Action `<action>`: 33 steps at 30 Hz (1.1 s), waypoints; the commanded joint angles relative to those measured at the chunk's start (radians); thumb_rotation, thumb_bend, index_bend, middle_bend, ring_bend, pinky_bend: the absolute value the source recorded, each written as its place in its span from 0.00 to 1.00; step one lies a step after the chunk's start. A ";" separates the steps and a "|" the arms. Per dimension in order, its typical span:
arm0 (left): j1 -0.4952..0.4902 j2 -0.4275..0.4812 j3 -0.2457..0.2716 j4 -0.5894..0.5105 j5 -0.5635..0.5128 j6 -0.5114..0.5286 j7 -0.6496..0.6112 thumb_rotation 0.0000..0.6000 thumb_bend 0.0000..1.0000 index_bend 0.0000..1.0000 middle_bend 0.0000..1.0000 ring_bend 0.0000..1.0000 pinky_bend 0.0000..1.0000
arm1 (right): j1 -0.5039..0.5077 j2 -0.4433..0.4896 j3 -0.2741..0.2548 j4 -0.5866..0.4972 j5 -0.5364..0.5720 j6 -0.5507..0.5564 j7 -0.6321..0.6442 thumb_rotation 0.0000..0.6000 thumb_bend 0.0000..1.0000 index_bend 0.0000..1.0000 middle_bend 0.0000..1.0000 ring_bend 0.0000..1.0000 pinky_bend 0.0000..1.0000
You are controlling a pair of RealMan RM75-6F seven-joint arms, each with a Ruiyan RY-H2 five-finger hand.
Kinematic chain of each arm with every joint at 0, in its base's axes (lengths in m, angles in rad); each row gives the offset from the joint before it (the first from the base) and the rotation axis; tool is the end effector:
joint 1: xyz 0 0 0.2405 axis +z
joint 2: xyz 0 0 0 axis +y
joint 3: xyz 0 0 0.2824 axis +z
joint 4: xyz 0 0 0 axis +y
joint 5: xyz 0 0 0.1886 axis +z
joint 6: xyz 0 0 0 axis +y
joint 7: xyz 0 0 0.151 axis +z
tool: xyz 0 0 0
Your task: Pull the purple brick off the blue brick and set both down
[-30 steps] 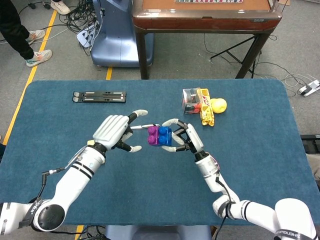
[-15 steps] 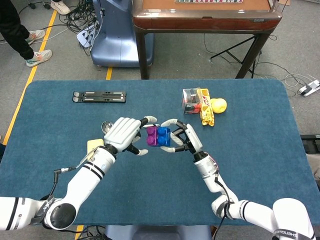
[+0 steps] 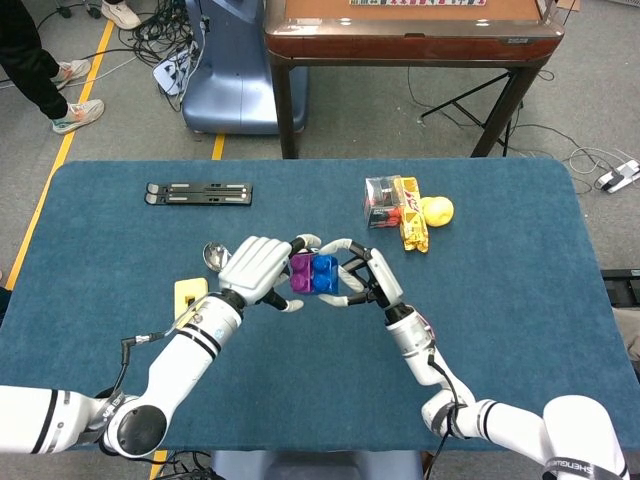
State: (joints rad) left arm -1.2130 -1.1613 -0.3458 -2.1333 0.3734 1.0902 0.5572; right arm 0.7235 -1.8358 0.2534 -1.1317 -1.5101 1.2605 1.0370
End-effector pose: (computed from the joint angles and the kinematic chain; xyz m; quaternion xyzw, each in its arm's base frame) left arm 0.0181 0.3586 0.1092 -0.7350 -0.4222 -0.4066 0.3408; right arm -0.1229 -0.3638 -0.0220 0.4180 -0.5931 0.6866 0.0452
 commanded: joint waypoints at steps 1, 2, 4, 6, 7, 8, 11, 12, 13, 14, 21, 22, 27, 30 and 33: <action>-0.009 -0.009 0.004 0.006 -0.010 0.010 0.004 1.00 0.03 0.25 1.00 0.94 1.00 | 0.001 0.000 0.000 0.000 -0.001 0.001 0.000 1.00 0.49 0.60 1.00 1.00 1.00; -0.012 -0.011 0.003 0.007 -0.015 0.013 0.003 1.00 0.03 0.26 1.00 0.94 1.00 | 0.001 0.001 -0.001 -0.001 -0.001 0.002 0.001 1.00 0.49 0.60 1.00 1.00 1.00; -0.015 -0.011 0.004 0.006 -0.020 0.017 0.004 1.00 0.03 0.27 1.00 0.94 1.00 | 0.001 0.001 -0.002 -0.001 -0.002 0.004 0.001 1.00 0.49 0.60 1.00 1.00 1.00; -0.019 -0.011 0.005 0.005 -0.025 0.022 0.006 1.00 0.03 0.29 1.00 0.94 1.00 | 0.001 0.001 -0.002 -0.001 -0.001 0.005 0.002 1.00 0.49 0.60 1.00 1.00 1.00; -0.020 -0.011 0.006 0.003 -0.029 0.023 0.007 1.00 0.03 0.30 1.00 0.94 1.00 | 0.001 0.001 -0.002 -0.002 -0.001 0.005 0.003 1.00 0.49 0.60 1.00 1.00 1.00; -0.023 -0.011 0.008 0.002 -0.034 0.026 0.010 1.00 0.03 0.30 1.00 0.94 1.00 | 0.001 0.001 -0.002 -0.002 -0.002 0.006 0.004 1.00 0.49 0.60 1.00 1.00 1.00; -0.032 -0.012 0.010 0.002 -0.052 0.033 0.020 1.00 0.03 0.32 1.00 0.95 1.00 | 0.002 0.001 -0.003 -0.002 -0.003 0.007 0.007 1.00 0.49 0.60 1.00 1.00 1.00; -0.035 -0.013 0.010 0.002 -0.057 0.035 0.021 1.00 0.03 0.32 1.00 0.95 1.00 | 0.002 0.001 -0.003 -0.002 -0.003 0.007 0.008 1.00 0.49 0.60 1.00 1.00 1.00; -0.037 -0.014 0.010 0.002 -0.062 0.036 0.021 1.00 0.03 0.32 1.00 0.95 1.00 | 0.002 0.001 -0.004 -0.002 -0.003 0.007 0.008 1.00 0.49 0.60 1.00 1.00 1.00; -0.039 -0.016 0.010 0.003 -0.068 0.039 0.022 1.00 0.03 0.32 1.00 0.95 1.00 | 0.002 0.001 -0.004 -0.001 -0.004 0.008 0.008 1.00 0.49 0.60 1.00 1.00 1.00; -0.047 -0.027 0.011 0.007 -0.082 0.048 0.019 1.00 0.03 0.36 1.00 0.95 1.00 | 0.002 0.002 -0.007 0.002 -0.003 0.009 0.009 1.00 0.49 0.60 1.00 1.00 1.00; -0.047 -0.029 0.010 0.008 -0.082 0.049 0.017 1.00 0.03 0.36 1.00 0.95 1.00 | 0.002 0.002 -0.007 0.002 -0.003 0.009 0.009 1.00 0.49 0.60 1.00 1.00 1.00; -0.049 -0.044 0.012 0.015 -0.082 0.057 0.012 1.00 0.03 0.39 1.00 0.95 1.00 | 0.002 0.000 -0.009 0.005 -0.002 0.007 0.011 1.00 0.49 0.60 1.00 1.00 1.00; -0.047 -0.055 0.011 0.018 -0.072 0.072 0.007 1.00 0.03 0.40 1.00 0.95 1.00 | 0.003 -0.003 -0.011 0.008 -0.001 0.005 0.013 1.00 0.49 0.60 1.00 1.00 1.00; -0.045 -0.066 0.014 0.021 -0.062 0.088 0.008 1.00 0.03 0.42 1.00 0.95 1.00 | 0.004 -0.005 -0.012 0.011 -0.001 0.004 0.015 1.00 0.49 0.60 1.00 1.00 1.00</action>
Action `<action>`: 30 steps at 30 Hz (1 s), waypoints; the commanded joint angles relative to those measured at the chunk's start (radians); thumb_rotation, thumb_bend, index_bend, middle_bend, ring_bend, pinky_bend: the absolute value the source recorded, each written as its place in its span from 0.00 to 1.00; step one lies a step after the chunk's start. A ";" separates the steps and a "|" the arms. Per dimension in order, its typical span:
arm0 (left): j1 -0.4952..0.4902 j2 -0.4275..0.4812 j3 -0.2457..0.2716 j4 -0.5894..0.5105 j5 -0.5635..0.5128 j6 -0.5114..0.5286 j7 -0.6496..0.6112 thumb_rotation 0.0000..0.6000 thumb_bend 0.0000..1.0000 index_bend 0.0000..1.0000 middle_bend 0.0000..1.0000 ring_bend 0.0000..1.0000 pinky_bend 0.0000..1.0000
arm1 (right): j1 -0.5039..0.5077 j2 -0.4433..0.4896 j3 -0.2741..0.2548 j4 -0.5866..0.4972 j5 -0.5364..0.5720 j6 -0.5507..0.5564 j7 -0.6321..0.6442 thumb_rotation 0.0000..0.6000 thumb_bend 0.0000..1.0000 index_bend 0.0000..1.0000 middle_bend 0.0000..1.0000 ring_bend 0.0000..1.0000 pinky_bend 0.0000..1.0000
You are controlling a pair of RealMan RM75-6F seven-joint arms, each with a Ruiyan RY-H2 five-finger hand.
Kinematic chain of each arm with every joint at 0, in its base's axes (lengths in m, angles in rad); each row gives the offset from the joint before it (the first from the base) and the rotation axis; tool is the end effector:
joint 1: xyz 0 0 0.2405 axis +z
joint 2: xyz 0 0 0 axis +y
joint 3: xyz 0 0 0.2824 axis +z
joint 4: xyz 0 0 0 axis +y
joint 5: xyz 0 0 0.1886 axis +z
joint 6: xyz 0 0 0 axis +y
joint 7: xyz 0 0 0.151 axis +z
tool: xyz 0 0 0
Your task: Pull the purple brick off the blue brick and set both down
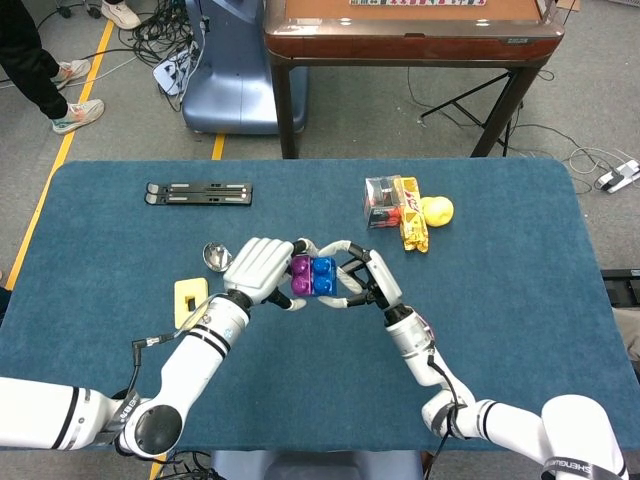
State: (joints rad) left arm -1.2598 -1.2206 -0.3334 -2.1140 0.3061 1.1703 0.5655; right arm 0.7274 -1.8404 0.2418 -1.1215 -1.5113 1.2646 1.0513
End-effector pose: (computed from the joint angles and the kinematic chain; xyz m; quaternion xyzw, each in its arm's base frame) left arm 0.0216 0.3619 0.0965 -0.7212 -0.4386 -0.4019 0.3549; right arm -0.1231 -0.3629 -0.0246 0.4191 -0.5952 0.6844 0.0408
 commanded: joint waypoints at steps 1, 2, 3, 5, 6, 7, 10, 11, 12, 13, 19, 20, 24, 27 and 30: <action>0.002 -0.009 0.002 0.003 0.007 0.011 0.000 1.00 0.03 0.42 1.00 0.95 1.00 | 0.001 -0.001 0.000 0.002 0.000 0.000 0.001 1.00 0.49 0.60 1.00 1.00 1.00; 0.003 -0.011 0.002 0.003 0.008 0.014 -0.001 1.00 0.03 0.43 1.00 0.95 1.00 | 0.001 -0.002 0.000 0.002 0.000 0.000 0.001 1.00 0.49 0.60 1.00 1.00 1.00; 0.004 -0.014 0.002 0.004 0.011 0.017 -0.001 1.00 0.03 0.43 1.00 0.95 1.00 | 0.001 -0.002 0.000 0.002 0.000 0.001 0.001 1.00 0.49 0.60 1.00 1.00 1.00; 0.006 -0.019 0.003 0.005 0.016 0.022 0.001 1.00 0.03 0.44 1.00 0.95 1.00 | 0.001 -0.003 -0.001 0.002 0.000 0.001 0.002 1.00 0.49 0.60 1.00 1.00 1.00; 0.006 -0.021 0.003 0.005 0.018 0.023 0.001 1.00 0.03 0.45 1.00 0.95 1.00 | 0.001 -0.003 -0.001 0.002 0.000 0.001 0.002 1.00 0.49 0.60 1.00 1.00 1.00; 0.007 -0.022 0.004 0.005 0.019 0.023 0.002 1.00 0.03 0.45 1.00 0.95 1.00 | 0.001 -0.003 -0.001 0.003 0.000 0.001 0.002 1.00 0.49 0.60 1.00 1.00 1.00; 0.009 -0.027 0.002 0.006 0.022 0.024 -0.001 1.00 0.03 0.47 1.00 0.95 1.00 | 0.001 -0.003 -0.002 0.003 0.000 -0.001 0.002 1.00 0.49 0.60 1.00 1.00 1.00; 0.010 -0.028 0.002 0.006 0.024 0.025 0.000 1.00 0.03 0.47 1.00 0.95 1.00 | 0.002 -0.004 -0.002 0.004 0.000 -0.001 0.001 1.00 0.49 0.60 1.00 1.00 1.00; 0.011 -0.030 0.001 0.006 0.026 0.025 -0.001 1.00 0.03 0.47 1.00 0.95 1.00 | 0.002 -0.004 -0.002 0.004 0.000 -0.002 0.001 1.00 0.49 0.60 1.00 1.00 1.00; 0.012 -0.032 0.000 0.007 0.028 0.025 -0.003 1.00 0.03 0.47 1.00 0.95 1.00 | 0.002 -0.004 -0.003 0.005 0.000 -0.002 0.001 1.00 0.49 0.60 1.00 1.00 1.00; 0.029 -0.048 -0.005 0.013 0.059 0.032 -0.031 1.00 0.04 0.52 1.00 0.96 1.00 | 0.002 -0.004 -0.005 0.007 0.001 -0.006 -0.004 1.00 0.49 0.60 1.00 1.00 1.00; 0.032 -0.050 -0.005 0.014 0.063 0.032 -0.034 1.00 0.04 0.52 1.00 0.96 1.00 | 0.002 -0.004 -0.006 0.007 0.001 -0.006 -0.005 1.00 0.49 0.60 1.00 1.00 1.00; 0.037 -0.056 -0.003 0.018 0.072 0.036 -0.033 1.00 0.05 0.54 1.00 0.96 1.00 | 0.001 -0.003 -0.007 0.007 0.000 -0.005 -0.009 1.00 0.49 0.60 1.00 1.00 1.00; 0.042 -0.063 -0.005 0.020 0.082 0.043 -0.036 1.00 0.05 0.56 1.00 0.97 1.00 | 0.002 -0.004 -0.007 0.007 -0.001 -0.005 -0.010 1.00 0.49 0.60 1.00 1.00 1.00; 0.049 -0.073 -0.006 0.024 0.094 0.056 -0.039 1.00 0.05 0.59 1.00 0.97 1.00 | 0.002 -0.004 -0.008 0.007 -0.001 -0.006 -0.011 1.00 0.49 0.60 1.00 1.00 1.00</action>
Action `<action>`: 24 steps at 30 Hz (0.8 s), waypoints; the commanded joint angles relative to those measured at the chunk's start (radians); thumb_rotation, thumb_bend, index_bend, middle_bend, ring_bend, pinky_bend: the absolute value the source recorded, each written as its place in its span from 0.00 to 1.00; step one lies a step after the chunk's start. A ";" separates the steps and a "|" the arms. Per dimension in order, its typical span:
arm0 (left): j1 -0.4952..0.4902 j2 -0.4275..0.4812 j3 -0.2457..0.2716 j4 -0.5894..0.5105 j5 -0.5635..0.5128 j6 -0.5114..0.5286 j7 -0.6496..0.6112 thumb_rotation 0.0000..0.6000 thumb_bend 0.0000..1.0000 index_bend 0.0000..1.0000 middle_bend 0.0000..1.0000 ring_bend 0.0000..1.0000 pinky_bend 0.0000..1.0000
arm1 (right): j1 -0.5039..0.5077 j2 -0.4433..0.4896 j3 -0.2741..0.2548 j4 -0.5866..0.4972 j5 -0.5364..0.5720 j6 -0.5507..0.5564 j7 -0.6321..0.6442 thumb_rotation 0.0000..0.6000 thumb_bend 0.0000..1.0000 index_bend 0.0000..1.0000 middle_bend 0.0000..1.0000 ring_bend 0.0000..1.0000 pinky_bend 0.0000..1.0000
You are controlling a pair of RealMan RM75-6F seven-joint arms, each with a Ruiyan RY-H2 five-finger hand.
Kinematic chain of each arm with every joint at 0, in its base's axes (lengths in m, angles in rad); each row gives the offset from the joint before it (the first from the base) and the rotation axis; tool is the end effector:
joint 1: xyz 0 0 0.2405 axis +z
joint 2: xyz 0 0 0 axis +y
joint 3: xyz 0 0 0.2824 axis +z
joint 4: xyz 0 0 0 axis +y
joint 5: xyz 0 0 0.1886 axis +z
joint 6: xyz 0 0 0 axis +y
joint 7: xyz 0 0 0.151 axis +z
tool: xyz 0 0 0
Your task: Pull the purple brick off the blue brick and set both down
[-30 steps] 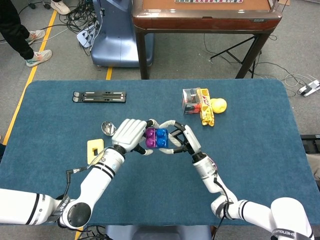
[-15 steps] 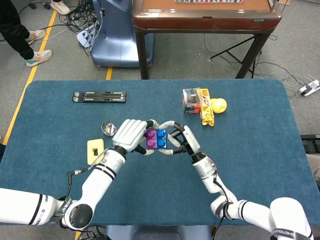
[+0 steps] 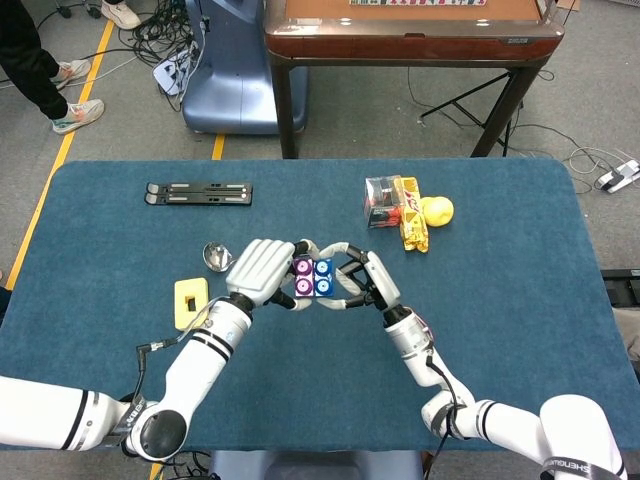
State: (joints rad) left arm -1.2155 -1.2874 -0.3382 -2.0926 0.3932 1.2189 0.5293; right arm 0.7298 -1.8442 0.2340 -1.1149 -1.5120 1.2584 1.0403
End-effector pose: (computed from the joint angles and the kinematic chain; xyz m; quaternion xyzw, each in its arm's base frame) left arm 0.0177 0.3608 0.0869 -0.7024 -0.4464 -0.4319 0.3476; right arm -0.1234 -0.3621 -0.0279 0.4270 -0.5953 0.6792 0.0448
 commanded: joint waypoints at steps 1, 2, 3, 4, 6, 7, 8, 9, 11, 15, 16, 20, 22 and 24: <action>0.007 -0.009 -0.002 0.004 0.010 0.011 -0.005 1.00 0.05 0.60 1.00 0.97 1.00 | 0.000 0.000 -0.001 0.000 0.000 0.000 -0.001 1.00 0.49 0.60 1.00 1.00 1.00; 0.010 -0.014 -0.003 0.005 0.014 0.016 -0.007 1.00 0.05 0.60 1.00 0.97 1.00 | -0.001 0.000 -0.001 0.001 0.000 0.000 -0.002 1.00 0.49 0.60 1.00 1.00 1.00; 0.012 -0.017 -0.003 0.006 0.017 0.020 -0.009 1.00 0.06 0.61 1.00 0.97 1.00 | -0.001 0.000 -0.002 0.001 0.000 0.000 -0.002 1.00 0.49 0.60 1.00 1.00 1.00; 0.014 -0.019 -0.004 0.008 0.020 0.024 -0.009 1.00 0.06 0.61 1.00 0.98 1.00 | -0.001 0.000 -0.002 0.001 0.000 0.001 -0.002 1.00 0.49 0.60 1.00 1.00 1.00; 0.019 -0.025 -0.004 0.011 0.026 0.032 -0.010 1.00 0.06 0.62 1.00 0.98 1.00 | -0.002 0.001 -0.002 0.001 0.000 0.002 -0.001 1.00 0.49 0.60 1.00 1.00 1.00; 0.021 -0.027 -0.004 0.012 0.028 0.034 -0.010 1.00 0.06 0.62 1.00 0.98 1.00 | -0.003 0.001 -0.002 0.001 0.000 0.002 -0.001 1.00 0.49 0.60 1.00 1.00 1.00; 0.023 -0.029 -0.005 0.012 0.030 0.037 -0.010 1.00 0.06 0.62 1.00 0.98 1.00 | -0.003 0.001 -0.002 0.001 0.000 0.002 -0.001 1.00 0.49 0.60 1.00 1.00 1.00; 0.026 -0.032 -0.006 0.014 0.033 0.041 -0.010 1.00 0.07 0.63 1.00 0.98 1.00 | -0.003 0.001 -0.002 0.001 0.000 0.002 -0.002 1.00 0.49 0.60 1.00 1.00 1.00; 0.032 -0.034 -0.007 0.014 0.038 0.045 -0.011 1.00 0.07 0.63 1.00 0.98 1.00 | -0.004 0.002 -0.002 0.000 0.001 0.002 -0.002 1.00 0.49 0.60 1.00 1.00 1.00; 0.043 -0.035 -0.010 0.015 0.045 0.047 -0.014 1.00 0.07 0.64 1.00 0.98 1.00 | -0.004 0.002 -0.002 0.000 0.002 0.001 -0.003 1.00 0.49 0.60 1.00 1.00 1.00; 0.045 -0.035 -0.010 0.015 0.046 0.047 -0.014 1.00 0.07 0.64 1.00 0.98 1.00 | -0.004 0.002 -0.002 0.001 0.002 0.001 -0.003 1.00 0.49 0.60 1.00 1.00 1.00; 0.052 -0.036 -0.013 0.016 0.052 0.047 -0.012 1.00 0.07 0.65 1.00 0.98 1.00 | -0.005 0.000 -0.003 0.003 0.003 0.000 0.000 1.00 0.49 0.60 1.00 1.00 1.00; 0.055 -0.036 -0.014 0.016 0.055 0.047 -0.011 1.00 0.07 0.65 1.00 0.98 1.00 | -0.006 0.000 -0.004 0.005 0.003 0.000 0.002 1.00 0.49 0.60 1.00 1.00 1.00; 0.059 -0.036 -0.016 0.016 0.059 0.049 -0.010 1.00 0.07 0.66 1.00 0.98 1.00 | -0.006 -0.001 -0.004 0.006 0.003 0.001 0.004 1.00 0.49 0.60 1.00 1.00 1.00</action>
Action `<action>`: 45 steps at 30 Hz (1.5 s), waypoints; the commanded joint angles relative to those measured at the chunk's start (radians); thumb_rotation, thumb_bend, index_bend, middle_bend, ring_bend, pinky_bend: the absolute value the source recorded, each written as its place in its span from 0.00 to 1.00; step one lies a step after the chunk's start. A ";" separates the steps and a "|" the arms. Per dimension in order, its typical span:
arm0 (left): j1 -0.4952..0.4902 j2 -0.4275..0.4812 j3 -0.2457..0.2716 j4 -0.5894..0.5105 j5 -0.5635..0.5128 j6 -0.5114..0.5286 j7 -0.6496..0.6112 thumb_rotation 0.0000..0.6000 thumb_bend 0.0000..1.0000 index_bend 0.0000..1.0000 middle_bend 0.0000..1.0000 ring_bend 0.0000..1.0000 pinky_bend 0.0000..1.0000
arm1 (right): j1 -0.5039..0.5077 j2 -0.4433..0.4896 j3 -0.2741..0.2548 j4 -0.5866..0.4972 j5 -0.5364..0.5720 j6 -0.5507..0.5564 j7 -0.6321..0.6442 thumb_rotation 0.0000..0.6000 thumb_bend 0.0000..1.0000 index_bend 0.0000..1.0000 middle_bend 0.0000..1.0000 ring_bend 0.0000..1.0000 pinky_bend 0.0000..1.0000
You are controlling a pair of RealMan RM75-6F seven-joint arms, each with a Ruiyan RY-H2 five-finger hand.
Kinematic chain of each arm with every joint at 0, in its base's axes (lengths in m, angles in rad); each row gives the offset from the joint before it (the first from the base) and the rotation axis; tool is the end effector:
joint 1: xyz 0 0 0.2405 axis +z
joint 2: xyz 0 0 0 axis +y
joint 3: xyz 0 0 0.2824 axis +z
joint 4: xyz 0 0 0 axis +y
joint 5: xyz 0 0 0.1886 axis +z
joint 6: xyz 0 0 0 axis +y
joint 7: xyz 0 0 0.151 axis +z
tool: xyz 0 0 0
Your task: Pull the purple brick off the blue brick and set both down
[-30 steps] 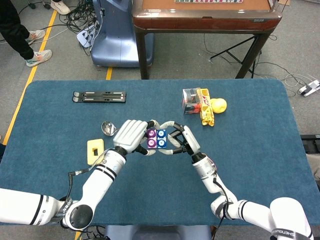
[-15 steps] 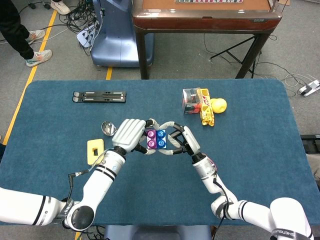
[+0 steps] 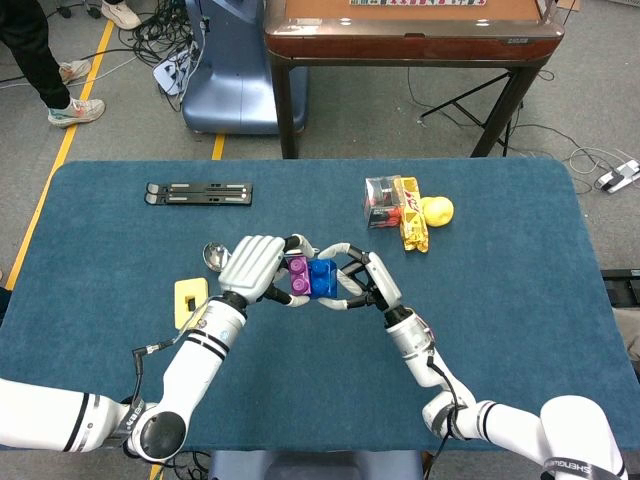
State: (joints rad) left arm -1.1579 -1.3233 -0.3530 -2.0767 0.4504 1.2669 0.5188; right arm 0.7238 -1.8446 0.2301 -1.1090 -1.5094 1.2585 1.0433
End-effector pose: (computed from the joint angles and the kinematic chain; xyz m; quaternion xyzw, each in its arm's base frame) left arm 0.0061 0.3631 0.0875 -0.6772 -0.4537 -0.4535 0.3602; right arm -0.1272 -0.3616 -0.0283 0.4255 -0.5975 0.6780 0.0486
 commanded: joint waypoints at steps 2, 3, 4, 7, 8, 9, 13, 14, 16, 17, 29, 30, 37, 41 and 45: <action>0.006 0.000 -0.003 0.000 0.004 0.002 0.001 1.00 0.07 0.66 1.00 0.98 1.00 | -0.001 0.000 0.000 0.001 0.000 0.001 0.002 1.00 0.49 0.60 1.00 1.00 1.00; 0.008 0.000 -0.003 0.000 0.005 0.003 0.001 1.00 0.07 0.66 1.00 0.98 1.00 | -0.002 0.001 0.000 0.001 0.000 0.002 0.003 1.00 0.49 0.60 1.00 1.00 1.00; 0.010 0.001 -0.004 -0.001 0.005 0.003 0.001 1.00 0.07 0.66 1.00 0.98 1.00 | -0.002 0.001 0.000 0.001 -0.001 0.003 0.004 1.00 0.49 0.60 1.00 1.00 1.00; 0.015 0.002 -0.003 -0.001 0.006 0.001 0.003 1.00 0.07 0.66 1.00 0.98 1.00 | -0.005 0.003 -0.001 0.000 -0.001 0.005 0.005 1.00 0.49 0.60 1.00 1.00 1.00; 0.017 0.002 -0.003 -0.001 0.007 0.000 0.004 1.00 0.07 0.66 1.00 0.98 1.00 | -0.006 0.004 -0.002 0.000 -0.001 0.005 0.005 1.00 0.49 0.60 1.00 1.00 1.00; 0.018 0.002 -0.002 -0.001 0.008 0.000 0.005 1.00 0.07 0.66 1.00 0.98 1.00 | -0.007 0.004 -0.002 0.000 -0.001 0.006 0.005 1.00 0.49 0.60 1.00 1.00 1.00; 0.026 0.003 0.001 -0.006 0.013 -0.002 0.007 1.00 0.07 0.66 1.00 0.98 1.00 | -0.011 0.008 -0.005 0.001 0.000 0.006 0.003 1.00 0.49 0.60 1.00 1.00 1.00; 0.027 0.003 0.003 -0.007 0.015 -0.002 0.010 1.00 0.07 0.66 1.00 0.98 1.00 | -0.013 0.010 -0.006 0.000 0.001 0.006 0.001 1.00 0.49 0.60 1.00 1.00 1.00; 0.030 0.004 0.006 -0.010 0.018 -0.002 0.012 1.00 0.07 0.66 1.00 0.98 1.00 | -0.017 0.014 -0.009 -0.001 0.001 0.007 -0.004 1.00 0.49 0.60 1.00 1.00 1.00; 0.032 0.004 0.008 -0.012 0.020 -0.003 0.015 1.00 0.07 0.66 1.00 0.98 1.00 | -0.020 0.019 -0.012 -0.003 0.000 0.007 -0.010 1.00 0.49 0.60 1.00 1.00 1.00; 0.055 -0.026 0.054 -0.002 0.038 -0.018 0.027 1.00 0.07 0.66 1.00 0.98 1.00 | -0.059 0.098 -0.032 -0.064 0.019 -0.010 -0.138 1.00 0.50 0.60 1.00 1.00 1.00; 0.057 -0.030 0.060 0.000 0.041 -0.020 0.029 1.00 0.07 0.66 1.00 0.98 1.00 | -0.061 0.105 -0.033 -0.070 0.020 -0.013 -0.154 1.00 0.50 0.60 1.00 1.00 1.00; 0.072 -0.080 0.113 0.006 0.072 -0.034 0.040 1.00 0.07 0.66 1.00 0.98 1.00 | -0.071 0.167 -0.038 -0.137 0.051 -0.057 -0.322 1.00 0.51 0.60 1.00 1.00 1.00; 0.076 -0.123 0.135 0.030 0.072 -0.042 0.047 1.00 0.07 0.66 1.00 0.98 1.00 | -0.076 0.204 -0.037 -0.183 0.073 -0.083 -0.411 1.00 0.52 0.60 1.00 1.00 1.00; 0.076 -0.166 0.144 0.061 0.068 -0.059 0.047 1.00 0.07 0.66 1.00 0.98 1.00 | -0.076 0.246 -0.038 -0.230 0.100 -0.124 -0.493 1.00 0.52 0.60 1.00 1.00 1.00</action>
State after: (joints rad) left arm -1.0822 -1.4791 -0.2139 -2.0256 0.5196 1.2150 0.5644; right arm 0.6497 -1.6238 0.1932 -1.3123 -1.4275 1.1592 0.5855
